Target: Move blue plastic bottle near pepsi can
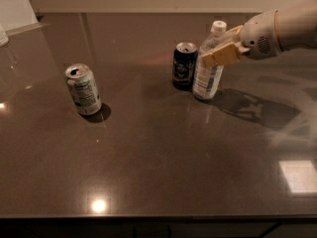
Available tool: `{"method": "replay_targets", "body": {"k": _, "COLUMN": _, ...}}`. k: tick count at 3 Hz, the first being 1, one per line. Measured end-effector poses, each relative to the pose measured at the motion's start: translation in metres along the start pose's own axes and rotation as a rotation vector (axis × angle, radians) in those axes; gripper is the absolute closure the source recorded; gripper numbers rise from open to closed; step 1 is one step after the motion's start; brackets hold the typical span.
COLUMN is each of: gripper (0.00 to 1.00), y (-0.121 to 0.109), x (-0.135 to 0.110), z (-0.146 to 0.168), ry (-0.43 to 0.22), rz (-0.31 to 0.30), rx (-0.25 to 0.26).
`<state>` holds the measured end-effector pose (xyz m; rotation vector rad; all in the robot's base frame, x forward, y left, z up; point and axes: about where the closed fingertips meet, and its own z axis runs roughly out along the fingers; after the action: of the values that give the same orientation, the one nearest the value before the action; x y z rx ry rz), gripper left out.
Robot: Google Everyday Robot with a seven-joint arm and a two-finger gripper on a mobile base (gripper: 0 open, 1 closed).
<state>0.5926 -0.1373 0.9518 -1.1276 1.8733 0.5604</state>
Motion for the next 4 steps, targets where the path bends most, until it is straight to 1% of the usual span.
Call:
{"method": "replay_targets", "body": {"k": 1, "gripper": 0.61, "y": -0.0005, "x": 0.0055, "z": 0.0034, "ry": -0.002, "rz": -0.008, "rx": -0.001}}
{"method": "replay_targets", "body": {"k": 3, "gripper": 0.15, "y": 0.002, "x": 0.0033, "z": 0.0068, "ry": -0.003, "rz": -0.012, "rx": -0.008}}
{"method": "replay_targets", "body": {"k": 4, "gripper": 0.0, "y": 0.0033, "x": 0.0022, "z": 0.0086, "ry": -0.003, "rz": -0.014, "rx": -0.012}}
